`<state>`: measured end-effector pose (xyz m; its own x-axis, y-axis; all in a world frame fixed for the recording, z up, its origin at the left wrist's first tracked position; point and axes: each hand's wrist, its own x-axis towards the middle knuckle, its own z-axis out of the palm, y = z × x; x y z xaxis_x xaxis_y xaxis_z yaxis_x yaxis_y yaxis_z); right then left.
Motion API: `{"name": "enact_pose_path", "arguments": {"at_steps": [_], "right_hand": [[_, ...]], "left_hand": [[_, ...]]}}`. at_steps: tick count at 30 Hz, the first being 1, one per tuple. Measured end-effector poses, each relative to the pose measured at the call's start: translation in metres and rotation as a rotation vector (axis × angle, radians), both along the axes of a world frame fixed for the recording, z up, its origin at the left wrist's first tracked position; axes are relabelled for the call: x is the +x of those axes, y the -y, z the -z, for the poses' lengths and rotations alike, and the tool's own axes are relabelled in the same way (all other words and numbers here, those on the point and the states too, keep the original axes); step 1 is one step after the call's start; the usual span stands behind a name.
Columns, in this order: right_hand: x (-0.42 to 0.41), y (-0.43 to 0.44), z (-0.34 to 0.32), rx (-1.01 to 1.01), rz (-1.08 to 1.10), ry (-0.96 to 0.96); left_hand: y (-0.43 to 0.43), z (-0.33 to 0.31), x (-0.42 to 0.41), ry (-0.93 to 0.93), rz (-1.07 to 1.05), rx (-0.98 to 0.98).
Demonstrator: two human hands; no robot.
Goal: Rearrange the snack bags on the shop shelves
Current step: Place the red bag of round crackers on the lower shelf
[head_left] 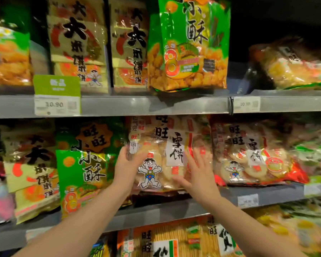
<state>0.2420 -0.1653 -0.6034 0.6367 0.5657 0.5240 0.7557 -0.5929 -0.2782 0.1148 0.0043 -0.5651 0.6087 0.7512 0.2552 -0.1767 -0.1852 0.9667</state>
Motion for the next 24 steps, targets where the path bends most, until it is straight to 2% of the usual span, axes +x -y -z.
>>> {"name": "enact_pose_path", "arguments": {"at_steps": [3,5,9,13,16,19,24], "right_hand": [[0.009,-0.003,0.001,-0.073,0.058,-0.026],[0.010,-0.004,0.002,-0.085,0.093,-0.040],[0.006,-0.007,0.014,-0.104,0.157,-0.036],[0.008,-0.011,0.018,-0.145,0.201,-0.023],[0.013,-0.009,0.014,-0.182,0.209,-0.007],[0.018,-0.003,0.015,-0.174,0.211,-0.011],[0.022,-0.001,0.022,-0.130,0.194,-0.007]], "left_hand": [[0.000,0.002,0.007,-0.111,-0.030,0.093],[-0.002,0.002,0.007,-0.204,-0.103,0.256],[0.008,0.008,-0.002,-0.278,-0.199,0.585],[0.016,0.021,-0.011,-0.561,-0.196,0.890],[0.016,0.015,-0.011,-0.736,-0.243,1.040],[0.024,0.004,-0.004,-0.896,-0.206,1.128],[0.022,-0.014,0.015,-1.130,0.041,0.960]]}}
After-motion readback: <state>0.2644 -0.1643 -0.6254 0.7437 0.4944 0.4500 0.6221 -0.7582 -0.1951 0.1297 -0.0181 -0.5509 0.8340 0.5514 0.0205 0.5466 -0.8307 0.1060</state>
